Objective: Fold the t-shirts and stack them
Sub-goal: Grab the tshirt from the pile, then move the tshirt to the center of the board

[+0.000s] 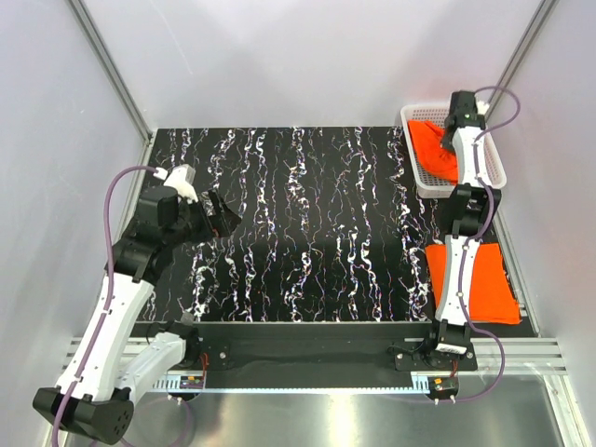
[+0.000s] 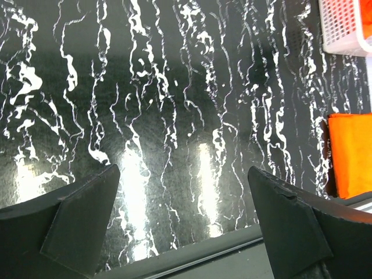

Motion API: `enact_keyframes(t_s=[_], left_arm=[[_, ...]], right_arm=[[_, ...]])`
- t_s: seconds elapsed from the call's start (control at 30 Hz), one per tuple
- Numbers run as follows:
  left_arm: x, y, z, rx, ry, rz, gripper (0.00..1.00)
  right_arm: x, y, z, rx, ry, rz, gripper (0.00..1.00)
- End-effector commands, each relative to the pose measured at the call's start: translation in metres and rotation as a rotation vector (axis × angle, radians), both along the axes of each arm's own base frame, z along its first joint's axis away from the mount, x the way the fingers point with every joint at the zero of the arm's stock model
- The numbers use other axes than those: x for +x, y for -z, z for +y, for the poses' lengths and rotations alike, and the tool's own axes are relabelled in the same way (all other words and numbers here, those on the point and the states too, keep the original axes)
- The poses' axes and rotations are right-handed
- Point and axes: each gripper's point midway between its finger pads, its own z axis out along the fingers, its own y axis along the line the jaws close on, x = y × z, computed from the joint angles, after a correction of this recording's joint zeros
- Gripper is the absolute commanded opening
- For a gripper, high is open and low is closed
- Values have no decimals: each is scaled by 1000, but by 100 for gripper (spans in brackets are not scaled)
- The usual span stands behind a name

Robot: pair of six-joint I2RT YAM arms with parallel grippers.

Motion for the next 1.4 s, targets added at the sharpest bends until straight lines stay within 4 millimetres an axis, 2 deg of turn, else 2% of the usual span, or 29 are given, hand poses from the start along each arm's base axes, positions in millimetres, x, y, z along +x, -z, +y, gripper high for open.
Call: enact_keyframes(t_s=[0.0, 0.03, 0.1, 0.13, 0.2, 0.23, 0.27, 0.37, 0.47, 0.5, 0.53, 0.6, 0.67, 0.7, 0.73, 0.77, 0.83, 0.87, 0.9, 0.93, 0.97, 1.0, 1.03, 1.07, 1.1, 1.17, 1.2, 1.23, 1.37], left_arm=[[7, -32, -5, -31, 4, -80, 99], [6, -33, -7, -42, 10, -76, 99], [4, -40, -12, -75, 21, -75, 97], [3, -41, -14, -85, 24, -71, 97], [-1, -51, -17, -119, 32, -79, 95], [-2, -54, -18, -128, 33, -84, 95], [-5, -58, -19, -144, 34, -87, 94], [-8, -68, -16, -151, 22, -102, 93], [-11, -82, -14, -169, 8, -123, 92], [-11, -86, -14, -176, 5, -131, 92], [-12, -91, -14, -190, -3, -137, 92], [-12, -98, -12, -201, -18, -151, 92], [-15, -108, -12, -217, -25, -170, 92], [-16, -110, -10, -221, -33, -173, 92], [-18, -112, -10, -231, -39, -175, 92], [-20, -114, -8, -231, -50, -183, 92], [-21, -112, -3, -228, -74, -183, 92], [-24, -111, 0, -223, -88, -189, 92], [-25, -106, 4, -212, -109, -180, 93], [-25, -98, 10, -202, -149, -170, 93], [-25, -92, 14, -197, -172, -160, 94], [-25, -79, 16, -193, -195, -126, 94], [-24, -72, 20, -184, -222, -112, 94], [-24, -65, 20, -181, -227, -92, 94], [-22, -57, 20, -178, -234, -72, 94], [-15, -30, 14, -156, -222, 13, 91], [-12, -18, 11, -148, -208, 50, 89], [-6, -2, 3, -135, -175, 113, 87], [16, 39, -16, -47, -84, 244, 82]], right_arm=[[19, -159, -10, -86, 40, -359, 0], [21, -189, -6, -66, 43, -445, 0], [14, -274, 4, -41, 25, -659, 0], [14, -302, 18, 22, -17, -749, 0], [-4, -376, 37, 81, -70, -948, 0], [-10, -400, 52, 161, -110, -1020, 0], [-28, -434, 64, 195, -140, -1095, 0], [-58, -490, 103, 343, -247, -1224, 0], [-86, -513, 158, 511, -388, -1233, 0], [-94, -514, 190, 563, -456, -1211, 0], [-102, -513, 208, 587, -524, -1184, 0], [-124, -497, 266, 664, -636, -1088, 0], [-146, -462, 303, 733, -703, -957, 0], [-162, -446, 335, 763, -772, -891, 0], [-171, -430, 348, 770, -797, -842, 1], [-184, -391, 358, 785, -795, -742, 3], [-214, -349, 389, 853, -869, -619, 7], [-231, -307, 397, 891, -886, -538, 17], [-250, -287, 408, 961, -911, -470, 21], [-277, -238, 416, 1006, -907, -350, 28], [-288, -224, 422, 1038, -928, -332, 40], [-304, -204, 425, 1077, -933, -265, 44], [-323, -168, 421, 1091, -901, -174, 47], [-332, -156, 419, 1104, -889, -138, 51], [-339, -145, 415, 1098, -887, -114, 61], [-355, -126, 402, 1050, -865, -70, 72], [-354, -119, 395, 990, -867, -83, 80], [-355, -116, 388, 952, -860, -88, 83], [-348, -80, 355, 774, -751, -11, 82]])
